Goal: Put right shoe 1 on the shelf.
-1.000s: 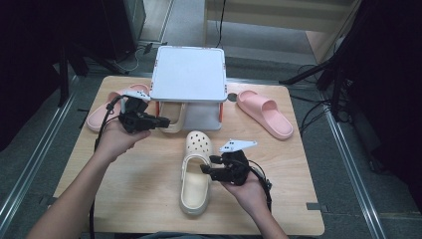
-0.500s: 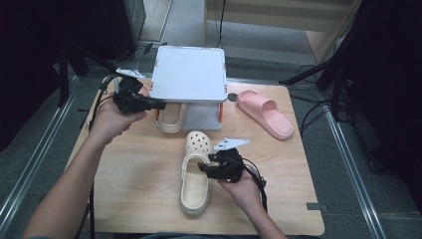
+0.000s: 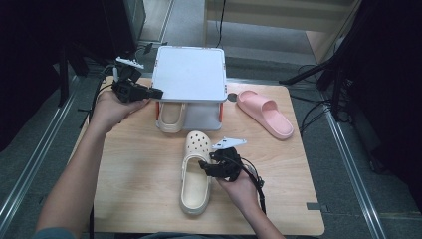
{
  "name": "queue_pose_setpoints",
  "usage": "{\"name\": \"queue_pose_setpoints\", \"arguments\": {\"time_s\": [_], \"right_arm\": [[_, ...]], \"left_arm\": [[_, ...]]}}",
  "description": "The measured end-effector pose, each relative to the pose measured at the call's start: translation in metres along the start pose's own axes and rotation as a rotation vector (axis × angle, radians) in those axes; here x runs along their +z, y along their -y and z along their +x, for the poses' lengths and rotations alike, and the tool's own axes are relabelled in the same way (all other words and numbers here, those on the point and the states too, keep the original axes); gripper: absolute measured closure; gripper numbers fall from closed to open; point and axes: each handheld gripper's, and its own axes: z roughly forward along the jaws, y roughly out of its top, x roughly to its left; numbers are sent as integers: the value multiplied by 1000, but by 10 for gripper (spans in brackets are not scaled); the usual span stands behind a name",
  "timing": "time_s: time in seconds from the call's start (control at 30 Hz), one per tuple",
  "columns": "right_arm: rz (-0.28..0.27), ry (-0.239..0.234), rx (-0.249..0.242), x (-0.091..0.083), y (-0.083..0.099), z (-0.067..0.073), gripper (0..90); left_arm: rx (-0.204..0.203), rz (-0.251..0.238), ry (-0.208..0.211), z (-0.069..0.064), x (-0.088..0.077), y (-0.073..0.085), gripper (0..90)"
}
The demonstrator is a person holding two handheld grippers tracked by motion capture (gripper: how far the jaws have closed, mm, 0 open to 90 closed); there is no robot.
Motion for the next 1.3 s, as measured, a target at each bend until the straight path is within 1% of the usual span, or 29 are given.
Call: {"name": "queue_pose_setpoints", "arguments": {"time_s": [0.17, 0.2, 0.23, 0.27, 0.33, 0.43, 0.5, 0.53, 0.57, 0.67, 0.7, 0.8, 0.83, 0.9, 0.93, 1.0, 1.03, 1.13, 1.17, 1.2, 1.3], "right_arm": [[-4, 14, 14, 0, 0, 1, 511], [-4, 14, 14, 0, 0, 1, 511], [-5, 16, 17, 0, 0, 1, 516], [-6, 18, 20, 0, 0, 1, 520], [-7, 24, 25, 0, 0, 2, 539], [-12, 38, 30, -3, 0, 4, 595], [-14, 43, 28, -3, 0, 5, 610], [-15, 51, 32, -4, 0, 6, 637], [-17, 55, 32, -5, 0, 7, 650], [-22, 82, 23, -7, -2, 9, 703], [-25, 87, 25, -8, -3, 9, 716], [-34, 101, 30, -10, -5, 7, 734], [-36, 96, 41, -12, -7, 3, 750], [-40, 105, 44, -14, -11, 0, 765], [-41, 104, 55, -15, -13, -3, 769], [-51, 87, 78, -17, -17, -8, 773], [-51, 87, 78, -17, -17, -8, 773], [-64, 121, 50, -20, -30, -12, 773], [-64, 121, 50, -20, -30, -12, 773], [-77, 147, 47, -20, -39, -16, 772], [-88, 174, 48, -14, -50, -25, 772]], "left_arm": [[17, -4, -49, 6, 4, 0, 799], [17, -4, -49, 6, 4, 0, 798], [8, -9, -43, 9, 5, 0, 803], [8, -10, -48, 9, 5, 0, 811], [14, -12, -54, 9, 6, 0, 833], [27, -13, -69, 7, 6, 0, 835], [29, -14, -72, 7, 6, 0, 835], [36, -7, -73, 6, 6, 0, 835], [35, -12, -76, 6, 6, 0, 834], [32, -13, -70, 6, 7, 0, 833], [29, -20, -70, 6, 7, 1, 833], [26, -26, -65, 6, 7, 1, 832], [24, -29, -61, 7, 7, 2, 832], [21, -33, -59, 7, 7, 2, 833], [19, -33, -59, 7, 7, 2, 832], [16, -34, -58, 7, 7, 3, 833], [16, -34, -58, 7, 7, 3, 833], [13, -41, -57, 6, 7, 4, 833], [13, -41, -57, 6, 7, 4, 833], [14, -43, -57, 6, 8, 4, 835], [14, -45, -57, 6, 8, 4, 835]]}}
